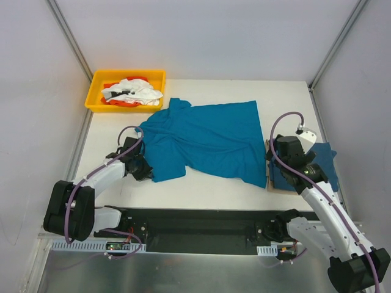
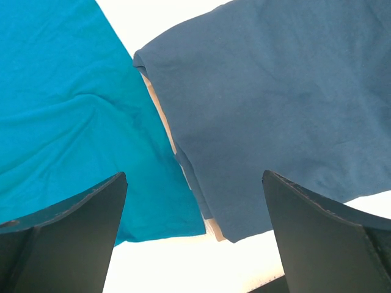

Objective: Fold and stack the t-shirts
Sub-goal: Flatten out the tshirt

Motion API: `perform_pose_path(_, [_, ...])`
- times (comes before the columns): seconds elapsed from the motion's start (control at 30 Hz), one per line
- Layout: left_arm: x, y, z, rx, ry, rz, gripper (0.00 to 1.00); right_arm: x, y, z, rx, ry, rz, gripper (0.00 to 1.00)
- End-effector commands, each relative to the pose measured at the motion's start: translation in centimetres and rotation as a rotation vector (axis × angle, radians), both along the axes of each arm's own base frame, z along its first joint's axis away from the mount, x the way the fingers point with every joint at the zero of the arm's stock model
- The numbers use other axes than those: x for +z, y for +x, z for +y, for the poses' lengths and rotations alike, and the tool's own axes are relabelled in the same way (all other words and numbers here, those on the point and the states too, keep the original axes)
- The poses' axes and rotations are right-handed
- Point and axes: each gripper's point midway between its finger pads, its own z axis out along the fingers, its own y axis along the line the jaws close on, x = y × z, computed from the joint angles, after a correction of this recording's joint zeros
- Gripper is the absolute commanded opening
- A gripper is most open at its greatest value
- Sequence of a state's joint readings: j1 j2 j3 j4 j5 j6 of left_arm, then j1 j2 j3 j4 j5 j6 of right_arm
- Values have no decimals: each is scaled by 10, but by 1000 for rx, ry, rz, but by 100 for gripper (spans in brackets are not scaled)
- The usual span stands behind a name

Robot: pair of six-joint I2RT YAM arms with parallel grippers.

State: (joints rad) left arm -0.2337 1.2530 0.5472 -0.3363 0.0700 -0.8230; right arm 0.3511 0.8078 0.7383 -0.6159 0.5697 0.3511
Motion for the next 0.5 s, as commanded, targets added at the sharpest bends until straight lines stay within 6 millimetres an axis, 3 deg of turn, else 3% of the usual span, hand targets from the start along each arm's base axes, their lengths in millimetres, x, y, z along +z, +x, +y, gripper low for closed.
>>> perform_pose_path(0.0, [-13, -16, 10, -9, 49, 76, 0, 3, 0, -7, -35, -20, -6, 97])
perform_pose_path(0.23, [5, -3, 23, 5, 118, -30, 0, -5, -1, 2, 11, -5, 47, 97])
perform_pose_path(0.4, [8, -5, 63, 130, 250, -28, 0, -15, 1, 25, 112, 53, 109, 97])
perform_pose_path(0.47, [9, -4, 70, 151, 257, -37, 0, -23, -1, 32, 141, 65, 150, 97])
